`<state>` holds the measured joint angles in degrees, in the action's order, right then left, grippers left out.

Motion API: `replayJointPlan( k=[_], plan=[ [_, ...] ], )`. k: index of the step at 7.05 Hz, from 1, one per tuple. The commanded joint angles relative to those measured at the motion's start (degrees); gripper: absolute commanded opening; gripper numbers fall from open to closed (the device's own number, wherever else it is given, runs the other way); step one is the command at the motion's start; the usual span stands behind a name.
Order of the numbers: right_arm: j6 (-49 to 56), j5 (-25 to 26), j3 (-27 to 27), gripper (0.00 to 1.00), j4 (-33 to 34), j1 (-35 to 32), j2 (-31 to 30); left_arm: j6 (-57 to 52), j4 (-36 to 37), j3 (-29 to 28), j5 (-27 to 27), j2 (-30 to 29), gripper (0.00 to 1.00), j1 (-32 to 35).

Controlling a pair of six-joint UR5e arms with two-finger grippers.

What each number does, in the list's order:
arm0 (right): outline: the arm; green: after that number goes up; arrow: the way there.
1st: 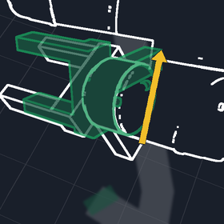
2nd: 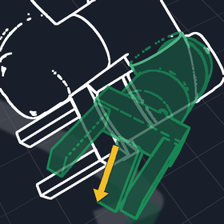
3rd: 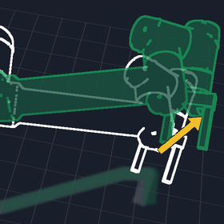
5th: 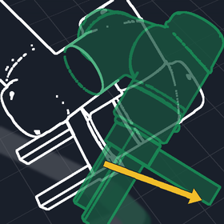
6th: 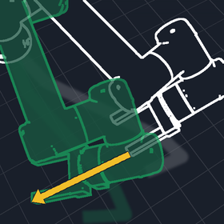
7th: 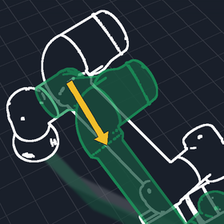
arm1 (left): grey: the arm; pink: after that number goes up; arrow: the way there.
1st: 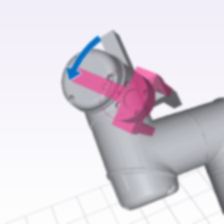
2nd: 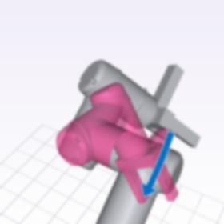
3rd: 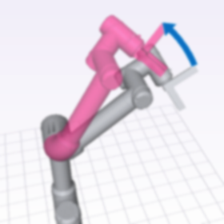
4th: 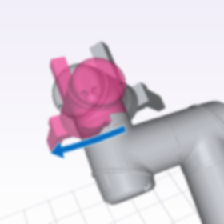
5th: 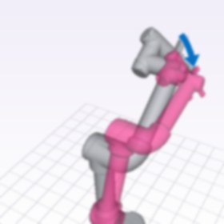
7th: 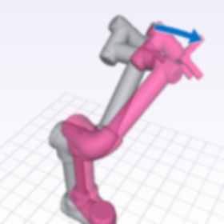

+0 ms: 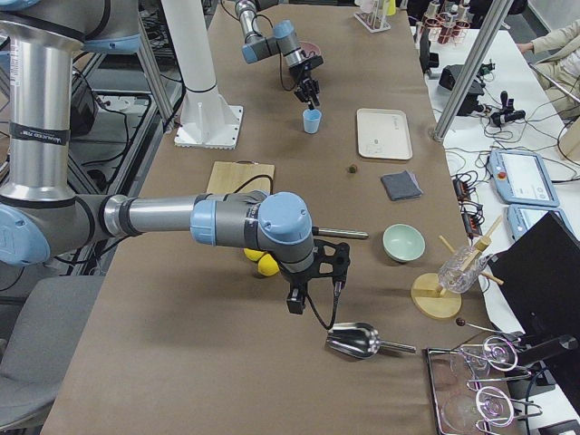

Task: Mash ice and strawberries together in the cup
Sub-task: 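Open the left gripper over the light-blue cup to drop the ice, then withdraw the left arm toward the robot while the right gripper moves toward the strawberry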

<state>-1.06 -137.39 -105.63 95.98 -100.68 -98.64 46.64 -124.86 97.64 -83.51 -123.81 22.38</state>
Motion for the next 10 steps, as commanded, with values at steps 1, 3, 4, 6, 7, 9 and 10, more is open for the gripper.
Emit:
replayJointPlan(
  k=[1,3,4,6,7,9,10],
  plan=[
    [-0.5,0.5,0.3,1.00,0.2,1.1,1.9,1.1,0.1,0.4,0.6,-0.5,0.98,0.0],
    [-2.1,-1.3,0.2,1.00,0.0,4.5,5.9,1.1,0.8,3.9,0.7,4.4,0.98,2.3],
    [-10.0,-1.2,-0.1,1.00,-0.1,9.6,12.4,1.0,5.4,9.1,0.3,8.7,0.98,6.2],
    [-17.4,1.3,0.9,1.00,-2.6,21.4,21.5,1.4,16.4,12.7,-2.9,8.9,0.98,14.9],
    [-23.6,4.0,1.4,1.00,-2.7,26.7,26.3,0.6,22.1,12.9,-11.5,8.6,0.98,22.5],
    [-34.0,8.2,1.4,1.00,-4.9,37.1,32.5,-3.5,24.8,11.0,-20.5,11.0,0.98,35.2],
    [-39.6,11.8,1.7,1.00,-8.2,42.0,34.0,-4.8,24.5,9.9,-20.5,11.7,0.98,36.3]
  ],
)
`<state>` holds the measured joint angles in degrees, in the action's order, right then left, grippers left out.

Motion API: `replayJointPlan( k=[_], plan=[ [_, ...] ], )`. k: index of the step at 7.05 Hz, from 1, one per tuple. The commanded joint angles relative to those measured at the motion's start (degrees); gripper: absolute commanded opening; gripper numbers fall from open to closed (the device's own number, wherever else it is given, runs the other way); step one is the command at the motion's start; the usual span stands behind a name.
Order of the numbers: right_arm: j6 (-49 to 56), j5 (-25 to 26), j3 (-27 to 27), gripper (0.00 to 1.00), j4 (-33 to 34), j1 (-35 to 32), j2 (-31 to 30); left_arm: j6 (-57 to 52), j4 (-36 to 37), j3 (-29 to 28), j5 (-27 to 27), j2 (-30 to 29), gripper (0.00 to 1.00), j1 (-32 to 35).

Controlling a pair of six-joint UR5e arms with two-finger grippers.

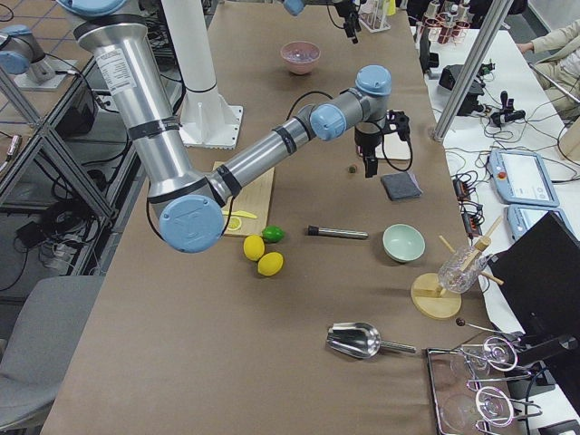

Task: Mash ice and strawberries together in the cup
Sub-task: 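Withdraw the left arm toward the robot while the right gripper moves toward the strawberry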

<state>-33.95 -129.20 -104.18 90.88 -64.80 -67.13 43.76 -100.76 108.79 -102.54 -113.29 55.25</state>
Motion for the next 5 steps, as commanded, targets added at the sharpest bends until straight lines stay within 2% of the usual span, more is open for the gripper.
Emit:
replayJointPlan(
  k=[1,2,4,5],
  plan=[
    [-7.8,8.0,2.6,1.00,-5.2,9.7,4.0,-2.2,0.4,-1.3,-1.4,1.1,0.98,3.5],
    [-7.8,9.0,6.8,1.00,-8.3,11.1,5.2,-2.7,0.0,-1.5,-1.1,1.1,0.98,3.3],
    [-7.8,11.2,16.1,1.00,-20.6,13.5,6.0,-2.7,-0.2,-1.7,-1.0,0.8,0.98,4.0],
    [-7.9,13.3,17.9,1.00,-21.8,15.2,7.2,-2.6,-0.3,-1.6,-1.0,0.8,0.98,4.2]
  ],
)
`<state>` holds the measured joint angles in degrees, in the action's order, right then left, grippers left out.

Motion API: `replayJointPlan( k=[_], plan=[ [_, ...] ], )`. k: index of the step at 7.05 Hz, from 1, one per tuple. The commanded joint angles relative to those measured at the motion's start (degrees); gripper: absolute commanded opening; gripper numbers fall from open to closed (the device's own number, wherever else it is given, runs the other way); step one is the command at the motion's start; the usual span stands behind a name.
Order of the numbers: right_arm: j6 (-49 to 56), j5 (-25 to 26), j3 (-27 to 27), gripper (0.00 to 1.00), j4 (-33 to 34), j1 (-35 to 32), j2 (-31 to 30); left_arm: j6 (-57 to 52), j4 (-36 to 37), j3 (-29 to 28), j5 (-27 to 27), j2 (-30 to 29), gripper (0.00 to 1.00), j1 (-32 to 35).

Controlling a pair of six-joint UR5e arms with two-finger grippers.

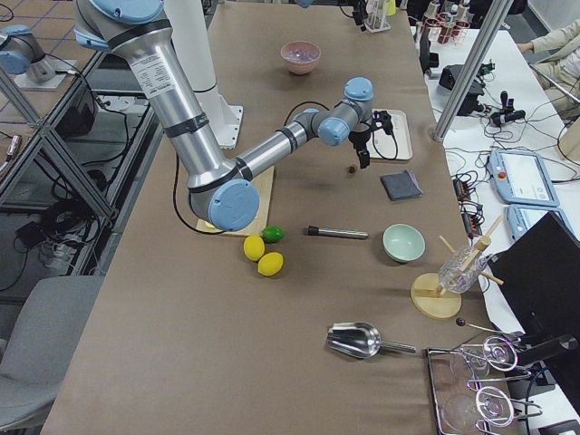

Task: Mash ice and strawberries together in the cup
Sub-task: 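Lower the right gripper onto the red strawberry and grasp it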

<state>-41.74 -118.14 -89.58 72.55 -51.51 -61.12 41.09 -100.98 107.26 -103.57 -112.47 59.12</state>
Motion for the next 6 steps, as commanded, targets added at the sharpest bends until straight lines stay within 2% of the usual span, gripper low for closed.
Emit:
replayJointPlan(
  k=[1,3,5,6],
  plan=[
    [-0.1,3.8,4.2,1.00,-3.6,3.3,1.8,0.0,-0.1,-0.1,0.0,0.1,0.98,0.3],
    [-4.5,7.0,11.2,1.00,-5.4,6.6,8.0,0.0,-0.4,-0.3,0.5,0.2,0.98,0.4],
    [-4.5,7.0,15.3,0.99,-10.0,6.8,8.0,0.0,-0.4,-0.4,1.6,0.1,0.98,0.4],
    [-4.5,6.9,15.6,0.99,-10.1,6.9,7.4,0.0,-0.4,-0.3,1.6,0.1,0.98,0.4]
  ],
)
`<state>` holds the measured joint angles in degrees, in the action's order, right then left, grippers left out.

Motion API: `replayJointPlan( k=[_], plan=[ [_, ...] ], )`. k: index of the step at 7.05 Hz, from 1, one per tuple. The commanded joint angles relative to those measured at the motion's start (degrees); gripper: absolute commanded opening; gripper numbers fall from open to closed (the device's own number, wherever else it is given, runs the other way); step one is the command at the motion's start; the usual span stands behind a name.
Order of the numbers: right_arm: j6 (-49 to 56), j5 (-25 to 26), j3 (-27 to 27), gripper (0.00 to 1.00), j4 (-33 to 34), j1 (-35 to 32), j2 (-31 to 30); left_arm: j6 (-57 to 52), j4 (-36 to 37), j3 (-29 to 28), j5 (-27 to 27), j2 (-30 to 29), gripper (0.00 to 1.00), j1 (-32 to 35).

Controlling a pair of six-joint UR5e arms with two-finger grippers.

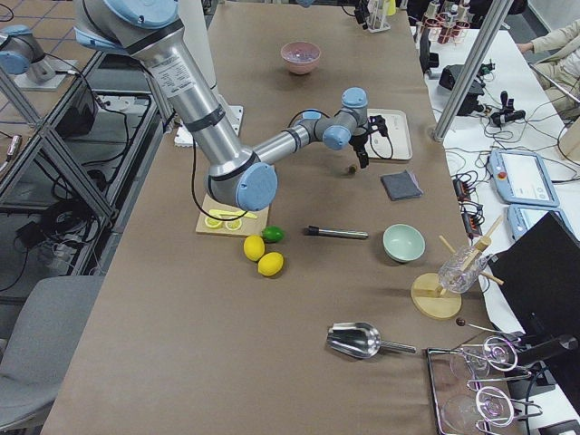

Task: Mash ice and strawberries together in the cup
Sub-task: 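Lower the right gripper onto the red strawberry and grasp it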

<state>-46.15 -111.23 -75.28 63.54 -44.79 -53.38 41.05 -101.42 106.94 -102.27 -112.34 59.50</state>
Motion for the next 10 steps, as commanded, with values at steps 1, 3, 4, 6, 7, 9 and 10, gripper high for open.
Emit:
replayJointPlan(
  k=[1,3,4,6,7,9,10],
  plan=[
    [-0.1,0.0,1.2,0.99,-1.1,0.7,-0.9,0.0,0.0,0.1,0.3,-0.1,0.98,0.0],
    [-0.2,0.0,1.2,0.69,-1.1,0.8,-1.1,0.0,0.0,0.5,0.3,0.0,0.98,0.0],
    [-0.2,0.0,1.3,0.38,-1.1,1.1,-1.5,0.1,0.0,0.6,0.3,0.1,0.98,0.0],
    [-0.2,0.1,1.1,0.00,-1.1,2.0,-1.7,0.1,0.0,0.9,0.3,0.2,0.98,0.0],
    [-0.3,0.1,1.0,0.00,-1.1,1.9,-1.5,0.1,0.0,1.0,0.3,0.2,0.98,0.1],
    [-0.3,-3.7,-1.0,0.00,0.4,-2.1,1.0,0.1,0.1,0.9,0.4,0.3,0.98,0.3],
    [-0.3,-6.5,-5.1,0.00,5.3,-3.2,2.9,0.0,0.1,0.7,0.4,0.3,0.98,1.1]
  ],
)
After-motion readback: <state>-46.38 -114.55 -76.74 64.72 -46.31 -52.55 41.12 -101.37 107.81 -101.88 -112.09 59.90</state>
